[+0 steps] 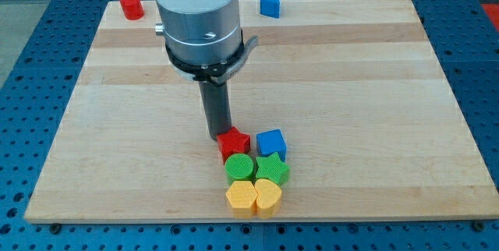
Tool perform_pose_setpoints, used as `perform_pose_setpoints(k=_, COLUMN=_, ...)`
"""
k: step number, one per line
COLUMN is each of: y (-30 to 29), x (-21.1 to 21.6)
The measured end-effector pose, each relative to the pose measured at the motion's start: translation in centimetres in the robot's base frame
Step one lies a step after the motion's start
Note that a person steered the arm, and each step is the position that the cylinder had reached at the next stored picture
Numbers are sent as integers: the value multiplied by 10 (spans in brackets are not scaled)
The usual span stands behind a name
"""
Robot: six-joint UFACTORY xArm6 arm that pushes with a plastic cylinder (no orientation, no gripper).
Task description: Point the arm at the top right of the blue triangle
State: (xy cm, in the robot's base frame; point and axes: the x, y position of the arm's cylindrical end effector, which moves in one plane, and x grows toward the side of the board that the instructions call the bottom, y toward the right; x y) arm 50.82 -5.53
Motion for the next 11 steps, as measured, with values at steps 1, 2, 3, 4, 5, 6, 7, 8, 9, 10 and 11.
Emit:
perform_pose_setpoints(k=1, y=3, x=0)
perform_pose_setpoints(k=2, y=14, x=0)
perform_pose_setpoints(k=3, y=19, x=0)
perform_pose_setpoints(k=4, y=15, x=-16)
perform_pose_setpoints(k=5, y=18, x=-59)
perform_pose_setpoints(k=6, y=80, x=-109)
perform_pose_setpoints(k=7, y=140, x=-172)
perform_pose_setpoints(k=8, y=175, x=-222)
perform_pose_setpoints(k=9, y=192, x=-276)
perform_pose_setpoints(k=10, y=182, x=-315)
perform_pose_setpoints(k=11, y=169, x=-317)
